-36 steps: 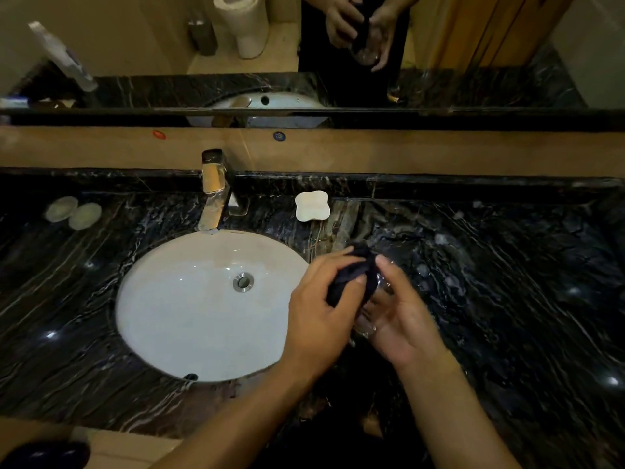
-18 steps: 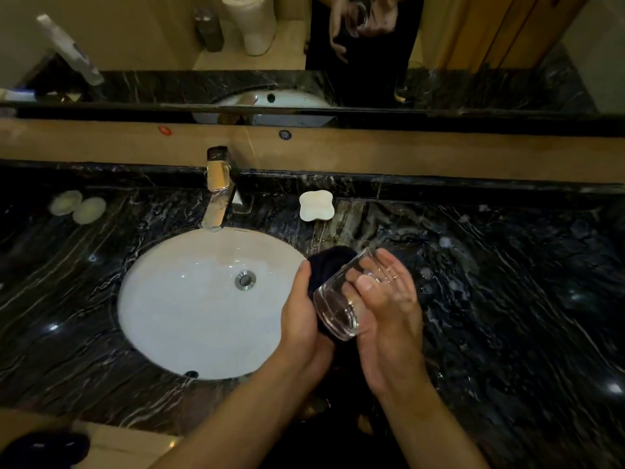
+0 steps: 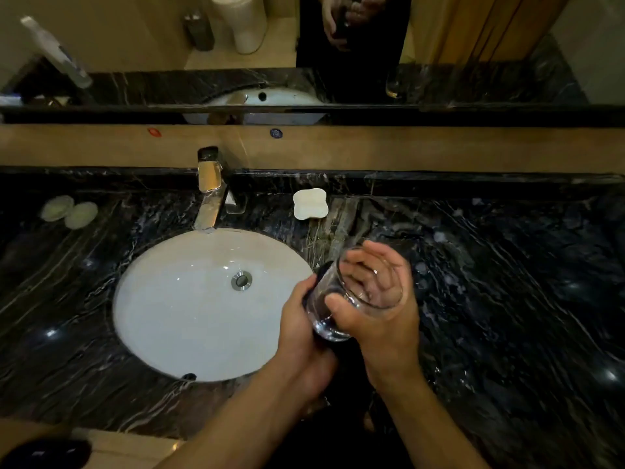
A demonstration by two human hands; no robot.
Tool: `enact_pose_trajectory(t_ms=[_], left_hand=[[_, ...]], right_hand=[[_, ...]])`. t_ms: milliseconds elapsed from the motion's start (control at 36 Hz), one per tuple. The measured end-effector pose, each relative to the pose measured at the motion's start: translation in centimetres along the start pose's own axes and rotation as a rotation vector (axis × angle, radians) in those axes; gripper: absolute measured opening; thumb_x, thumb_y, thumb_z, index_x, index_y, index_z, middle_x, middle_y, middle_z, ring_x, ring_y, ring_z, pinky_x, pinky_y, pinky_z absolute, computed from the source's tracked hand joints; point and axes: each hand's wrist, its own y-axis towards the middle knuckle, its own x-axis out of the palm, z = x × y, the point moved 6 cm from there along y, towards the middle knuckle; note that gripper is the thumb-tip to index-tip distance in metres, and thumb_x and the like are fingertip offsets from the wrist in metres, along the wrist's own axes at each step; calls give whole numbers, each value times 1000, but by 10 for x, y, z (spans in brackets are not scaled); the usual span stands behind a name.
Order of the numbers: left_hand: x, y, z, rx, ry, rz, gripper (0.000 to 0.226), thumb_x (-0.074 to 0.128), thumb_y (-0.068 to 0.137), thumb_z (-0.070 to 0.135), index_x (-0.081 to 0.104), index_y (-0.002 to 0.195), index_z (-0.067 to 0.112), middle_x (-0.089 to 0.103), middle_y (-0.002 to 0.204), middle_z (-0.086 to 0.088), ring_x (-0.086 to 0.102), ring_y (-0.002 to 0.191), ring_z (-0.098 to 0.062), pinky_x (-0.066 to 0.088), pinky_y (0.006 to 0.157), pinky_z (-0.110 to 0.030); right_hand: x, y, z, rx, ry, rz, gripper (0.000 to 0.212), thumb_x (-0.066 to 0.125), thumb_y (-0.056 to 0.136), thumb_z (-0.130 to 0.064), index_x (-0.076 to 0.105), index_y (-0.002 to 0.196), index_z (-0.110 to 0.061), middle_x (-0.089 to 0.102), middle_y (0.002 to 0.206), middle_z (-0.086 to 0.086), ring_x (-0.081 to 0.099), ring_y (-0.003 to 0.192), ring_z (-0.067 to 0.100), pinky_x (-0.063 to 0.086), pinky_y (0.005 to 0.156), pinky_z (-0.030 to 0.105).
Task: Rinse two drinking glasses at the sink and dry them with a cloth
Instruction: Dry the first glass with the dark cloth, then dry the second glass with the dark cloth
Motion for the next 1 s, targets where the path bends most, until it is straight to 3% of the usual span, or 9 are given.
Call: enact_pose_trajectory(t_ms=[83, 194, 306, 472, 556, 639, 722, 861, 1000], left_hand=[[-1, -13, -11, -46, 42, -9, 42, 46, 96, 26, 72, 116, 1, 71, 119, -20, 70, 105, -31, 52, 95, -39], [-14, -22, -9, -15, 45, 28, 41, 51, 96, 30, 70, 121, 3, 68, 124, -22, 63, 117, -36, 45, 106, -47], [-32, -12, 21, 190, 195, 176, 38, 50, 99, 33, 70, 120, 9, 72, 117, -17, 68, 110, -34, 53, 94, -45], [-49, 37, 66, 313, 391, 200, 30, 47, 94, 14, 60, 119, 4, 66, 102, -16, 61, 93, -31, 53, 78, -44], [-42, 73, 87, 342, 634, 179, 40, 43, 81, -5, 51, 115, 14, 55, 108, -13, 54, 92, -26, 47, 69, -35], [-27, 111, 100, 423, 1077, 164, 51, 55, 67, 2, 50, 112, 22, 50, 125, -17, 53, 104, -29, 50, 84, -38], [-3, 143, 105, 556, 1492, 46, 51, 59, 74, -8, 53, 117, 20, 42, 132, -15, 48, 118, -30, 43, 104, -37], [27, 188, 109, 769, 1950, -177, 58, 57, 79, -7, 53, 132, 16, 35, 146, -14, 37, 132, -39, 36, 112, -48], [23, 218, 99, 801, 2187, -357, 60, 71, 82, 2, 52, 137, 17, 31, 152, -16, 37, 135, -40, 37, 112, -47]], right_hand=[[-2, 5, -10, -151, -236, 21, 75, 85, 56, -16, 53, 124, -28, 69, 114, -5, 65, 113, 16, 50, 91, 18], [-16, 14, -10, -189, -352, 27, 76, 89, 59, -15, 53, 125, -30, 68, 116, -6, 63, 115, 18, 48, 96, 23], [-37, 17, -2, -96, -450, -50, 76, 91, 64, -2, 53, 124, -30, 66, 118, -9, 62, 118, 11, 48, 103, 26], [-71, 17, 27, 143, -330, 25, 73, 93, 63, -18, 54, 120, -41, 65, 122, -11, 61, 120, 9, 47, 106, 48], [-81, 14, 41, 200, -323, 67, 73, 89, 66, -6, 54, 120, -39, 63, 124, -11, 59, 121, 9, 46, 108, 50], [-87, 10, 50, 233, -297, 95, 77, 92, 62, -4, 53, 122, -34, 64, 121, -10, 61, 117, 11, 49, 105, 48], [-91, 4, 55, 240, -301, 116, 78, 92, 51, -23, 55, 117, -41, 67, 117, -15, 63, 115, 11, 53, 97, 39], [-94, -4, 55, 206, -340, 175, 78, 92, 62, -2, 54, 119, -39, 64, 123, -8, 62, 115, 11, 52, 95, 34], [-92, -16, 57, 204, -343, 251, 81, 92, 50, -30, 53, 120, -40, 65, 123, -12, 61, 117, 9, 52, 98, 35]])
